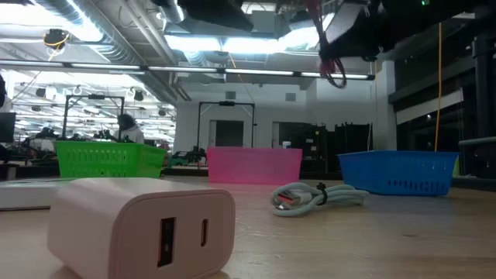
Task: Pick and place items into bin
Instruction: Put the pink charger cable into the blue basket
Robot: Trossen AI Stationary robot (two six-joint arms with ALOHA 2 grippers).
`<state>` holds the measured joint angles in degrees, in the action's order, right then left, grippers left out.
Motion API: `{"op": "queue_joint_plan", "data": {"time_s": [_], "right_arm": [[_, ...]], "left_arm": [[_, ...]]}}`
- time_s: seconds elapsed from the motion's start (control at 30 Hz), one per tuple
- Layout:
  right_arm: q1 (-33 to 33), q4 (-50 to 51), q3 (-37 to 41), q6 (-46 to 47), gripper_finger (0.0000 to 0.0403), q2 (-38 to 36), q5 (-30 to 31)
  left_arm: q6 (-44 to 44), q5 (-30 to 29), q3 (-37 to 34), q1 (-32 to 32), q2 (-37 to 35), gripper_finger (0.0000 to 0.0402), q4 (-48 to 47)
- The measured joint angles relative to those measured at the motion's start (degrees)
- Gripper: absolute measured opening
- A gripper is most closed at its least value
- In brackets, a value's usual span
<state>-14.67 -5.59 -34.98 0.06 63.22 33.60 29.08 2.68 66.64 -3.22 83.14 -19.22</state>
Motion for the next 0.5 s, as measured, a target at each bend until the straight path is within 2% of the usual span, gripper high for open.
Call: {"op": "queue_joint_plan", "data": {"time_s": [0.1, 0.37, 0.5], "right_arm": [[0.58, 6.01, -0.33, 4.65, 0.0, -0.32, 0.42], [1.92, 32.09, -6.77, 25.15, 0.0, -0.32, 0.4], [1.86, 38.43, -8.01, 31.88, 0.0, -0.3, 0.19]], "left_arm": [[0.0, 0.15, -3.09, 0.09, -0.2, 0.0002, 2.51], [-2.3, -0.33, -10.29, 2.22, -0.35, 0.0002, 11.78], [-1.67, -0.21, -13.43, 2.27, -0.35, 0.0003, 16.26]]}}
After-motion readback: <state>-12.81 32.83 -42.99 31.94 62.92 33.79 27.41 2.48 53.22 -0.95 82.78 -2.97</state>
